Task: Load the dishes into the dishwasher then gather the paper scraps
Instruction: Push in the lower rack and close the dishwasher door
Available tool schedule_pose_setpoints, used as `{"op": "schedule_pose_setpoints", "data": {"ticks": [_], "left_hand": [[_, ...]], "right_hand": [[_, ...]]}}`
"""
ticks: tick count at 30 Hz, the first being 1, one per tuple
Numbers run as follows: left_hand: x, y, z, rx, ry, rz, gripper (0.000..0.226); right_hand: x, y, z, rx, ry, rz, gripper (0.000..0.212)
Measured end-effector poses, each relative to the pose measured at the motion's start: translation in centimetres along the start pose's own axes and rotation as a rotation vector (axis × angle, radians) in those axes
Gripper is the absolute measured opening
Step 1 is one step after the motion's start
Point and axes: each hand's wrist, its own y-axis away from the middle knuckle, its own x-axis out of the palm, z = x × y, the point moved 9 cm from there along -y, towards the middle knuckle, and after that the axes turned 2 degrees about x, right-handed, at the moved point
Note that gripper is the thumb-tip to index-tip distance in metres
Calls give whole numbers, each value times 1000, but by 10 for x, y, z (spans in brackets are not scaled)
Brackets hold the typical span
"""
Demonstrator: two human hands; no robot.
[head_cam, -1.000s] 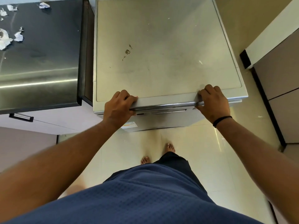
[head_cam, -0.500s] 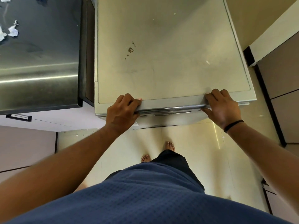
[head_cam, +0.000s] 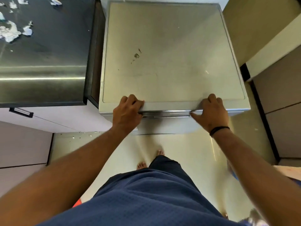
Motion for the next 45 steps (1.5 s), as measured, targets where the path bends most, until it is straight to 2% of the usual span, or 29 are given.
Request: {"op": "schedule_pose_setpoints", "data": {"ticks": [3, 7, 10, 14, 23, 28, 34, 37, 45], "left_hand": [[-2, -4, 0, -69, 46, 45, 43], [-3, -8, 4, -140, 120, 112, 46], [-18, -15, 12, -175, 188, 70, 51], [-59, -40, 36, -212, 185, -57, 54], [-159, -132, 116, -201, 148, -296, 91], [-214, -198, 173, -151, 95, -345, 103], [-274, -287, 227, 3, 31, -460, 111], [-293, -335, 248, 63, -31, -462, 112], [-335, -457, 310, -33, -154, -393, 132]], "right_hand": [[2, 10, 4, 63, -55, -12, 58], [3, 7, 23, 63, -212, -146, 54], [5, -14, 62, -12, -362, -145, 39], [-15, -63, 124, -148, -464, -60, 41], [-114, -169, 257, -423, -463, -158, 43], [-175, -228, 329, -506, -439, -287, 47], [-233, -297, 402, -520, -391, -382, 62], [-249, -329, 430, -505, -349, -393, 71], [-268, -399, 472, -457, -218, -467, 83]]}}
